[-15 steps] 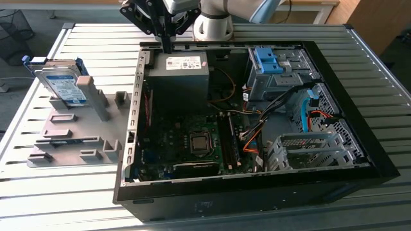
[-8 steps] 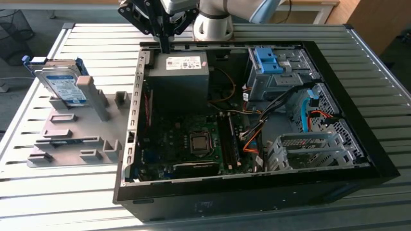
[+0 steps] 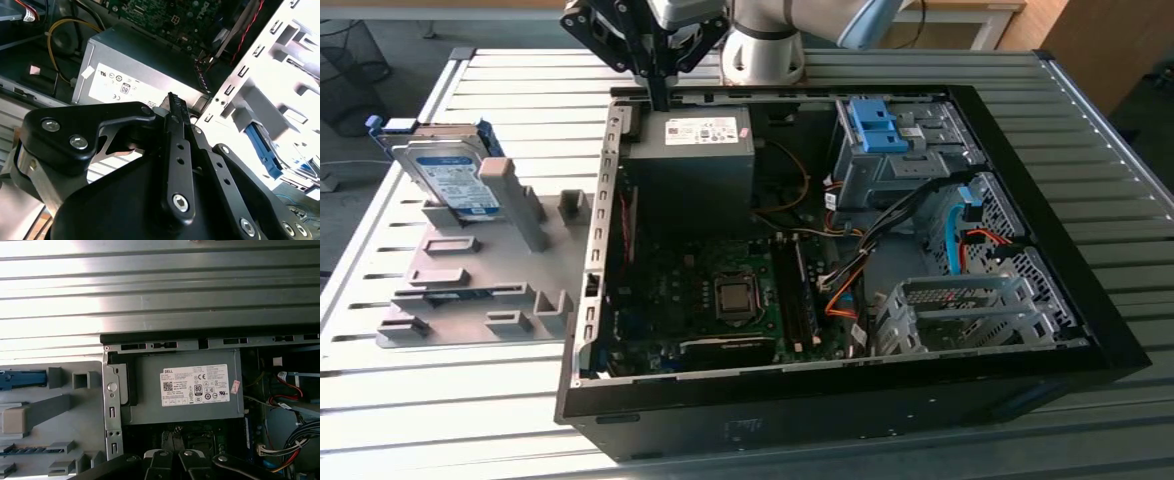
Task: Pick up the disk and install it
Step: 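Reach for the disk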
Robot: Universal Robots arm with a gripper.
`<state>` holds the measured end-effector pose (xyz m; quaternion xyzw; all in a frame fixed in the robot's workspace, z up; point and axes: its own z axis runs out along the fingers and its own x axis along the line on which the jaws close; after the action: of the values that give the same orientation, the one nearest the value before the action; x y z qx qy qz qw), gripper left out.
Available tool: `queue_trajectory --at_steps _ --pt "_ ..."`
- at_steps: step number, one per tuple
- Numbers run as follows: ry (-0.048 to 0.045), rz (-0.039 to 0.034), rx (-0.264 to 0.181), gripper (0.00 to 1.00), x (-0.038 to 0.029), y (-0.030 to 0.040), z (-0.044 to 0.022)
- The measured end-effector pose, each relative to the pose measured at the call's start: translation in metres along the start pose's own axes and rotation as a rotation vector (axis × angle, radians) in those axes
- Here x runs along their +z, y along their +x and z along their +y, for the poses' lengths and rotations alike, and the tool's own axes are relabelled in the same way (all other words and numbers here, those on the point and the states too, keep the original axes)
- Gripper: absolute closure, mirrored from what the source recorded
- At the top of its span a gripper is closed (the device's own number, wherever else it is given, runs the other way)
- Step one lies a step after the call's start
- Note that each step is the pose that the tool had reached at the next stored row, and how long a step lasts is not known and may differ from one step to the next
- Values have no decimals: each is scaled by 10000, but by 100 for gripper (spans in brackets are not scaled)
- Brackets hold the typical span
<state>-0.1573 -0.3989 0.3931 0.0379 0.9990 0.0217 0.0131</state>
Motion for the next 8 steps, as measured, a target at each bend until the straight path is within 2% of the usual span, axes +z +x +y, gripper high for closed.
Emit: queue_trajectory --at_steps 8 --pt "0 0 0 89 -1 34 -2"
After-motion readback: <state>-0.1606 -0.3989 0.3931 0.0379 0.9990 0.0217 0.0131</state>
